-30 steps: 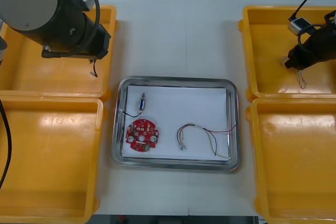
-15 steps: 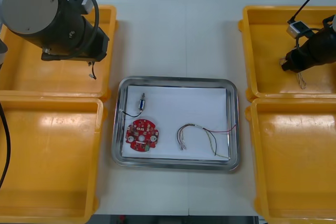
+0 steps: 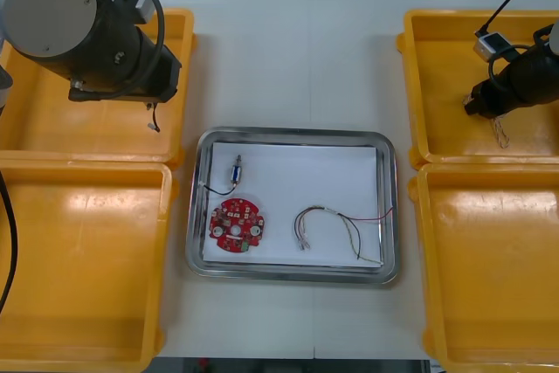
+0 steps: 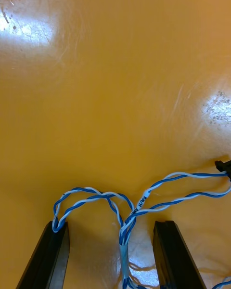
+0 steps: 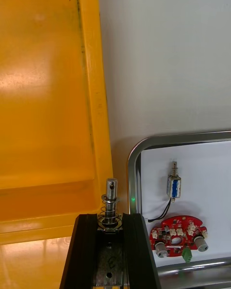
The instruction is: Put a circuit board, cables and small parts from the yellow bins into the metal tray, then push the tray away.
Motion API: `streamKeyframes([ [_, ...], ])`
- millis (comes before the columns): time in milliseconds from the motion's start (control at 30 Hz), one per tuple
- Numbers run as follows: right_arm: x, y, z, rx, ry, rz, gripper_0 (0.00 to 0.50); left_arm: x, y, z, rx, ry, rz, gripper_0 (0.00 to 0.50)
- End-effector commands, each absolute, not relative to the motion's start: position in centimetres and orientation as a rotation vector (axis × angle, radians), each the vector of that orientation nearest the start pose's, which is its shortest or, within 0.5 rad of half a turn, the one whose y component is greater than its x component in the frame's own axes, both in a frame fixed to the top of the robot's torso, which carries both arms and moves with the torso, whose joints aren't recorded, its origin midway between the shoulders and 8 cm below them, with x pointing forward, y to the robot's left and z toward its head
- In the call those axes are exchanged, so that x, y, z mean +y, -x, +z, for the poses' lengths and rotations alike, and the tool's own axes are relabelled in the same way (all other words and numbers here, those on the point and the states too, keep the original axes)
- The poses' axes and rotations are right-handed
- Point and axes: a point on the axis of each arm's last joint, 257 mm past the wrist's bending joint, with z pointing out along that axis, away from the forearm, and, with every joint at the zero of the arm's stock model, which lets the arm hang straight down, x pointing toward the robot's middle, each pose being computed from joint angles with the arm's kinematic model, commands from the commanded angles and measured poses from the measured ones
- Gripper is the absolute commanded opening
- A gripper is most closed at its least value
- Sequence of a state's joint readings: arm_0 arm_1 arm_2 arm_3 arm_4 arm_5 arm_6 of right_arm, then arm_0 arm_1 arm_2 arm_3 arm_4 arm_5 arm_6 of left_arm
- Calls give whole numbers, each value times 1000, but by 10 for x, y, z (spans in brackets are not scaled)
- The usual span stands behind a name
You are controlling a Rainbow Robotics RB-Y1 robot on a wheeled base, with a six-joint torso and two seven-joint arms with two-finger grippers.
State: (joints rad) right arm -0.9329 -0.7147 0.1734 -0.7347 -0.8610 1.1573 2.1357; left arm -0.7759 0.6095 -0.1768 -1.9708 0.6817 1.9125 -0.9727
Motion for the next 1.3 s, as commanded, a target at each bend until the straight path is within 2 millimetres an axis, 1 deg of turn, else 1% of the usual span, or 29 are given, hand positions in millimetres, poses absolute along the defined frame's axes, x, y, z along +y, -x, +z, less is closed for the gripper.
streamKeyframes([
  [33,-392,-614,-207,2522,574,-73,500,191,-486,-81,2516,27,-129,0],
  [600,-404,-609,-212,2540,650,-155,500,190,-486,-82,2519,29,-137,0],
  [700,-403,-609,-213,2539,657,-157,500,191,-485,-83,2521,28,-136,0],
  [733,-403,-609,-213,2540,660,-157,442,191,-485,-82,2520,29,-136,0],
  [767,-403,-609,-213,2539,662,-158,361,191,-485,-82,2520,29,-136,0],
  [800,-403,-609,-213,2539,666,-159,155,191,-485,-83,2521,27,-138,0],
  [833,-403,-609,-213,2540,668,-161,0,190,-485,-83,2522,29,-138,0],
  [1067,-400,-607,-212,2542,681,-144,0,193,-482,-85,2523,35,-151,0],
  [1100,-402,-606,-212,2544,675,-144,0,194,-482,-86,2522,35,-152,0],
  [1233,-399,-604,-199,2541,677,-112,0,194,-477,-88,2522,26,-160,0],
  [1300,-396,-600,-190,2547,699,-103,0,194,-477,-87,2519,26,-164,0],
])
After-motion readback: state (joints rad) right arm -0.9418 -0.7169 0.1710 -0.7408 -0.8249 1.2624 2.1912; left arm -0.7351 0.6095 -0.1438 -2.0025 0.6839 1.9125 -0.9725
